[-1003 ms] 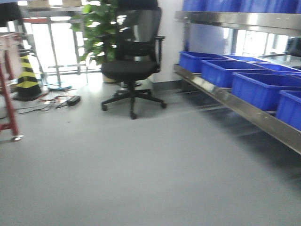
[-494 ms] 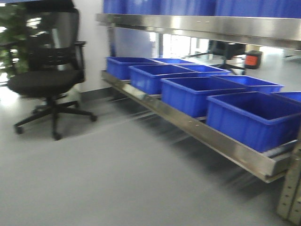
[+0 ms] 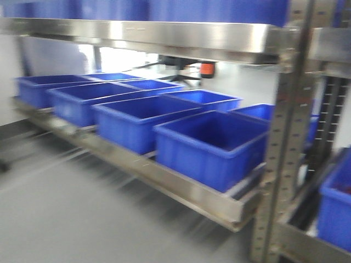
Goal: Grab blue tray and place on right shelf
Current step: 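Hold the tray while the base drives to the steel shelf with blue bins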
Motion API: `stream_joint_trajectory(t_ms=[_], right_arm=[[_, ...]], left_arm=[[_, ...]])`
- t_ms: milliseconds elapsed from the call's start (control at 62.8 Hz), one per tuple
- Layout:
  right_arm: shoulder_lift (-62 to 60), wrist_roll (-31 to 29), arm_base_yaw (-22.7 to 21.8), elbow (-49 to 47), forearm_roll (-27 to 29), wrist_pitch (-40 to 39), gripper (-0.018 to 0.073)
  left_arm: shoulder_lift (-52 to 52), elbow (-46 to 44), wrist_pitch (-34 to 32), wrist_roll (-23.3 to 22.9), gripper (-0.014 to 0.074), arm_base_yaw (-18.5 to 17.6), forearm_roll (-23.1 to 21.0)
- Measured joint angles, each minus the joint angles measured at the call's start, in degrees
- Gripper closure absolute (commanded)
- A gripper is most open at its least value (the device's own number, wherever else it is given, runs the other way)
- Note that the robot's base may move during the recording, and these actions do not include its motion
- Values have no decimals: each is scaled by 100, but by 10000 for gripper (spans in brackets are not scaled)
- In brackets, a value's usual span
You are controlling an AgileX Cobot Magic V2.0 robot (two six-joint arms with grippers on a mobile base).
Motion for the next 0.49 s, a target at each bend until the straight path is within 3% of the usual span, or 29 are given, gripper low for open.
stream_joint_trajectory(t_ms=[494], right_arm=[[18, 0, 0, 0, -13, 0, 503]], left_arm=[[3, 0, 3, 0, 645, 0, 0]])
